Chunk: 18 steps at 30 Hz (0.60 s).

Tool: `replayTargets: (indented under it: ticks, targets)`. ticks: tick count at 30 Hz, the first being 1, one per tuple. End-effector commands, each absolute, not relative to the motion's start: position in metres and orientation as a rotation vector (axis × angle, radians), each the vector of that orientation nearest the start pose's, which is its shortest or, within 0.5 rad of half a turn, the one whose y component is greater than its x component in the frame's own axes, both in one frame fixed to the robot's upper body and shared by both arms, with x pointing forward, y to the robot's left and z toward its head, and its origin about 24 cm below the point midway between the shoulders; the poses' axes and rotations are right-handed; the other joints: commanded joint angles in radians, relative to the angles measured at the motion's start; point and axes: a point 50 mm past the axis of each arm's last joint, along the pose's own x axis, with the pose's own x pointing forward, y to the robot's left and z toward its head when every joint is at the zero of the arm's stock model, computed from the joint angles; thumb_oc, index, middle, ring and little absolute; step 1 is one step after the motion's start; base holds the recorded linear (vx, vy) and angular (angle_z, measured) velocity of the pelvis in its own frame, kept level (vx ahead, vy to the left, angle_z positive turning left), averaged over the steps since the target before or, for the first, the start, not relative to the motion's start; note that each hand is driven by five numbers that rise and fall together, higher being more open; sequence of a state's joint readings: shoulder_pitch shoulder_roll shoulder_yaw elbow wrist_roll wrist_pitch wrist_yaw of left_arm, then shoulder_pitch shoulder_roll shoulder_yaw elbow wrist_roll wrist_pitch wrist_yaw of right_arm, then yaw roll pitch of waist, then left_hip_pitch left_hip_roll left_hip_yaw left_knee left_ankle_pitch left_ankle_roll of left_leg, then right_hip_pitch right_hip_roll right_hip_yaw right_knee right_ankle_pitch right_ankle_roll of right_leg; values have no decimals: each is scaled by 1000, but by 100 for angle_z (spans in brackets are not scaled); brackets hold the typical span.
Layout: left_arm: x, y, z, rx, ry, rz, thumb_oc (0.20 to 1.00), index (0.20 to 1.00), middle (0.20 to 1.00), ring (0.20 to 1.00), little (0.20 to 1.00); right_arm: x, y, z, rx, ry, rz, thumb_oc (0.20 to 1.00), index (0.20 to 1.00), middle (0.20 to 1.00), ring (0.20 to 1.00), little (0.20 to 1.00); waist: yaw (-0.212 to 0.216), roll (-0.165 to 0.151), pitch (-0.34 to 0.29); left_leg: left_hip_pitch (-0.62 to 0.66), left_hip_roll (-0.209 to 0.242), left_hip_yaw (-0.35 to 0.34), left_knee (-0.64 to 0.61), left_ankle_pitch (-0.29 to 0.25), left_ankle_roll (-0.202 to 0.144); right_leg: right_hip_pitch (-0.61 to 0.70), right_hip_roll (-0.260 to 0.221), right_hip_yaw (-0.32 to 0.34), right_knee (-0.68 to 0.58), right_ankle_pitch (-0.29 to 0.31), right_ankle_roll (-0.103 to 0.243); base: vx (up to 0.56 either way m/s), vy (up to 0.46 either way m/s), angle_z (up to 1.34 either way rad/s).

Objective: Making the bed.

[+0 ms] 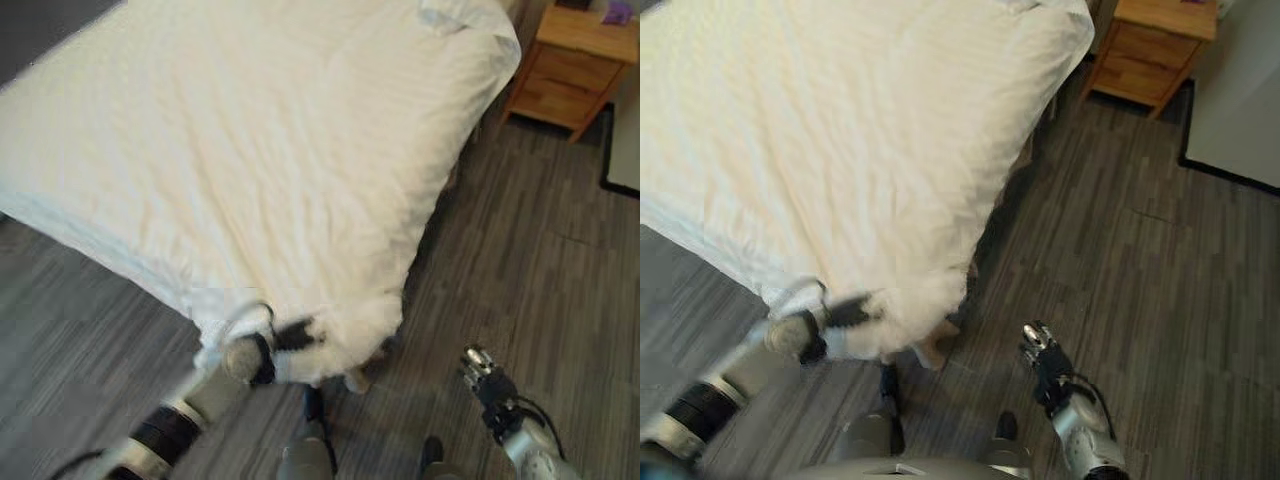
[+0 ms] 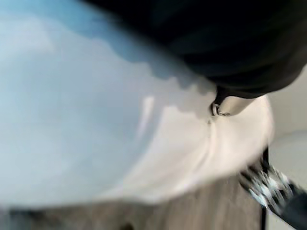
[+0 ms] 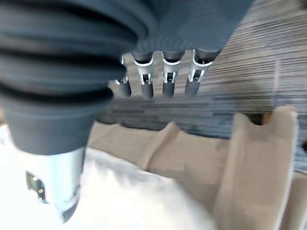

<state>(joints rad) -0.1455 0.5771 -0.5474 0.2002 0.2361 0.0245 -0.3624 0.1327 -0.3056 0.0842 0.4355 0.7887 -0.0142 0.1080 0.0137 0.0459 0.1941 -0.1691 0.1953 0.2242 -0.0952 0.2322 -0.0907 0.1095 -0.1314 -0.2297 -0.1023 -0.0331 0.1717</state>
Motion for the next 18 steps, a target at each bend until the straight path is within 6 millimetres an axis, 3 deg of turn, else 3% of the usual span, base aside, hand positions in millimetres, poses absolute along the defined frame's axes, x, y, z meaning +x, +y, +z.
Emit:
replayTargets:
  ticks: [1, 8, 13, 14, 16, 18]
  targets:
    - [267, 127, 10, 767, 195, -843, 200, 200, 200, 200, 200, 189, -228, -56, 520, 399, -154, 1000, 1000, 1000, 1000, 1000, -44, -10, 1, 15, -54, -9, 9, -1, -30, -13, 26, 41, 26, 16, -42, -155, -198, 16]
    - [275, 100, -3, 780, 190, -812, 200, 200, 200, 200, 200, 174, -243, -66, 517, 452, -257, 1000, 1000, 1000, 1000, 1000, -74, 20, 3, 29, -4, -18, 14, 55, -58, 36, 71, 29, 23, -7, -82, -107, -144, 12]
    - [270, 81, -30, 818, 275, -845, 200, 200, 200, 200, 200, 171, -245, -70, 553, 460, -304, 1000, 1000, 1000, 1000, 1000, -95, 26, 17, 24, 4, -27, 65, 78, -72, 45, 70, 24, 25, -1, -97, -77, -64, 12]
    - [268, 77, -35, 819, 296, -856, 200, 200, 200, 200, 200, 175, -245, -67, 543, 456, -288, 1000, 1000, 1000, 1000, 1000, -101, 15, 24, 18, -5, -32, 124, 51, -65, 34, 61, 26, 31, 6, -100, -145, -57, 13]
    - [264, 73, -48, 822, 352, -856, 200, 200, 200, 200, 200, 176, -244, -66, 526, 466, -261, 1000, 1000, 1000, 1000, 1000, -124, -18, 24, 34, -27, 1, 267, -52, -32, -4, 38, 27, 40, 30, -109, -169, -99, 11]
    - [259, 68, -60, 849, 391, -854, 200, 200, 200, 200, 200, 172, -241, -70, 533, 483, -256, 1000, 1000, 1000, 1000, 1000, -140, -37, 9, 51, -47, 23, 303, -130, -11, -26, 34, 28, 27, 49, -107, -44, -38, 8]
